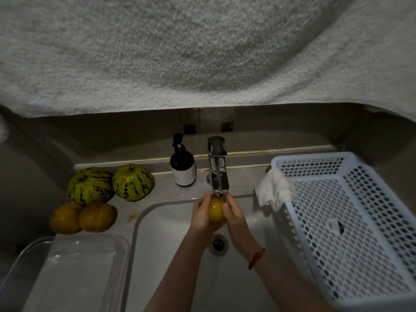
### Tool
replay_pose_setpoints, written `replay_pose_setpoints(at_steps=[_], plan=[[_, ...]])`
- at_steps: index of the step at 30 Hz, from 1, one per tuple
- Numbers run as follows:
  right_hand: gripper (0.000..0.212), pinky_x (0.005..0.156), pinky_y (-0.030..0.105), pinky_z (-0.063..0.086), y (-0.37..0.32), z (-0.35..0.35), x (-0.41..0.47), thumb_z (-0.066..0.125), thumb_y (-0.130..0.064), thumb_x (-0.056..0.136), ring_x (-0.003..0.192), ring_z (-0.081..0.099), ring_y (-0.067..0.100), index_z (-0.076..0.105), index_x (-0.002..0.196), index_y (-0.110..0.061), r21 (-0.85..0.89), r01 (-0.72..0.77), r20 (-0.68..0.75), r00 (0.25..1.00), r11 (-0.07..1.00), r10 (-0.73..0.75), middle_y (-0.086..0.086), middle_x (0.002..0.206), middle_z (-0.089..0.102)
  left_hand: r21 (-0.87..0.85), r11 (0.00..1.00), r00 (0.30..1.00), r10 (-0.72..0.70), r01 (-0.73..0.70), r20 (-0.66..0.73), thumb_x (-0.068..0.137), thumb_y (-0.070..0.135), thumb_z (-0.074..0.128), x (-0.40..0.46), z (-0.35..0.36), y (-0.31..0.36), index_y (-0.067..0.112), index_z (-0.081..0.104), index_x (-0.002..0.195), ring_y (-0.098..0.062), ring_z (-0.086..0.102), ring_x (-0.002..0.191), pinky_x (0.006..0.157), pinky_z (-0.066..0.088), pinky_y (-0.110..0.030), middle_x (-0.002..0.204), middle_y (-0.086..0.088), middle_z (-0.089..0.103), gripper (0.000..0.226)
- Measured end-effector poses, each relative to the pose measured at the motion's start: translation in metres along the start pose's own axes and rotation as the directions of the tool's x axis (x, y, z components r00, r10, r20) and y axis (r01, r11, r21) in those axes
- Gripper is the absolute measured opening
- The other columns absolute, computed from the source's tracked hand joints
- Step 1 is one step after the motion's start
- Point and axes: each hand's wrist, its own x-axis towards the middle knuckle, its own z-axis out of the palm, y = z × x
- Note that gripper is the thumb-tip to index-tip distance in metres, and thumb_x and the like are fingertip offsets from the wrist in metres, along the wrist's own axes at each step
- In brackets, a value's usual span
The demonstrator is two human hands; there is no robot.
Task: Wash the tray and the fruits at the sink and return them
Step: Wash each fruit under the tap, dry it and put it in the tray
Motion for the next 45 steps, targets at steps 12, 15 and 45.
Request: replay_pose_setpoints(at_steps=[12,15,45], plan=[[0.01,0.069,0.023,0.046,-0.001,0.002,0.026,0.059,-0.037,0.088,0.079,0.06,0.013,0.056,0.088,-0.027,-0.341,-0.137,-0.178,0.981,0.93,0.079,-0.008,0.075,0.058,0.322,0.944,0.992,0.1,-0.071,-0.075,0.102,0.04,0.021,0.009,0.002,-0.006,0.004,0.051,0.117,-0.02,0.06,0.077,0.064,0.052,-0.027,0.086,-0.011,0.06,0.049],[0.015,0.055,0.007,0.036,0.001,0.001,0.022,0.046,-0.036,0.096,0.071,0.056,0.004,0.054,0.089,-0.025,-0.487,-0.091,-0.163,0.987,0.869,0.012,-0.011,0.071,0.053,0.362,0.931,0.998,0.065,-0.055,-0.015,0.101,0.044,0.025,0.006,-0.004,-0.003,0.017,0.052,0.111,-0.021,0.06,0.083,0.067,0.053,-0.034,0.092,-0.008,0.06,0.039],[0.035,0.098,0.034,0.043,0.016,0.003,0.009,0.045,-0.037,0.089,0.106,0.053,0.014,0.061,0.107,-0.012,-0.472,0.286,0.06,0.954,0.834,-0.293,0.009,0.113,0.06,-0.097,0.975,0.98,-0.2,0.199,-0.001,0.1,0.044,0.034,-0.001,0.01,0.008,0.003,0.056,0.117,-0.03,0.057,0.103,0.086,0.047,-0.037,0.115,-0.021,0.061,0.05]])
